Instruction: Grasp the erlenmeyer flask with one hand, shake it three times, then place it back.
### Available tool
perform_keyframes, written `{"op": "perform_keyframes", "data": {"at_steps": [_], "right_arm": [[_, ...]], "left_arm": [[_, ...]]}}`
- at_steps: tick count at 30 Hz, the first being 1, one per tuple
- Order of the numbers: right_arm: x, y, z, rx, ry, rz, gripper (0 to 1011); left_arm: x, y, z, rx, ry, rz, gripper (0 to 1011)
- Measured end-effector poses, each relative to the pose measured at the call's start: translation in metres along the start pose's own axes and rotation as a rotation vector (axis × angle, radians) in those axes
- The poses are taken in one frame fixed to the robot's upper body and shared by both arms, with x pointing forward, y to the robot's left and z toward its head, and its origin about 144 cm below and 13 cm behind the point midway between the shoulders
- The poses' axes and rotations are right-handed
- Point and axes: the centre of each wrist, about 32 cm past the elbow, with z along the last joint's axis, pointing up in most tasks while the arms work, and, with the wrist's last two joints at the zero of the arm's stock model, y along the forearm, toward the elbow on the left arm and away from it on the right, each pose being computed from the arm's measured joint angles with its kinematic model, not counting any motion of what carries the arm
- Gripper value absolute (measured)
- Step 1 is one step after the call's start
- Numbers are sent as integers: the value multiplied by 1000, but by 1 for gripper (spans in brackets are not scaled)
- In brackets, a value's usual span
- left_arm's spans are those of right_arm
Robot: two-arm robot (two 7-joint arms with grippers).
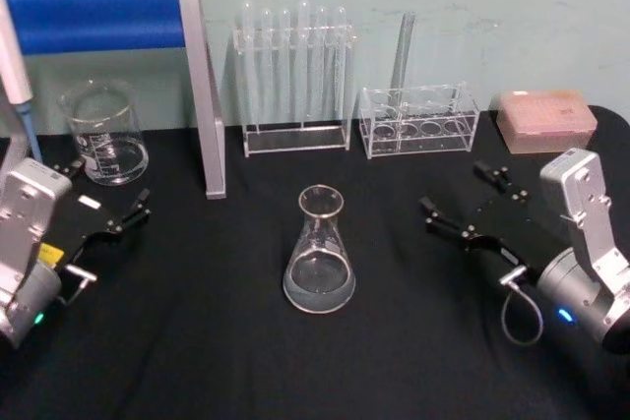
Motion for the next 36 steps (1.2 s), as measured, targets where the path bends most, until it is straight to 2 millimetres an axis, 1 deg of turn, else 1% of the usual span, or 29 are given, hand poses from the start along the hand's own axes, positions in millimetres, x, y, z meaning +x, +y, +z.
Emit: {"op": "perform_keyframes", "data": {"at_steps": [9, 18, 24, 36], "right_arm": [[-20, 4, 2, 27, 86, 141, 1002], [-37, 10, 2, 45, 133, 249, 1002], [-42, 16, 3, 56, 147, 287, 1003], [-52, 37, 2, 73, 135, 325, 1002]], "left_arm": [[0, 0, 0, 0, 0, 0, 1001], [0, 0, 0, 0, 0, 0, 1001], [0, 0, 0, 0, 0, 0, 1001], [0, 0, 0, 0, 0, 0, 1001]]}}
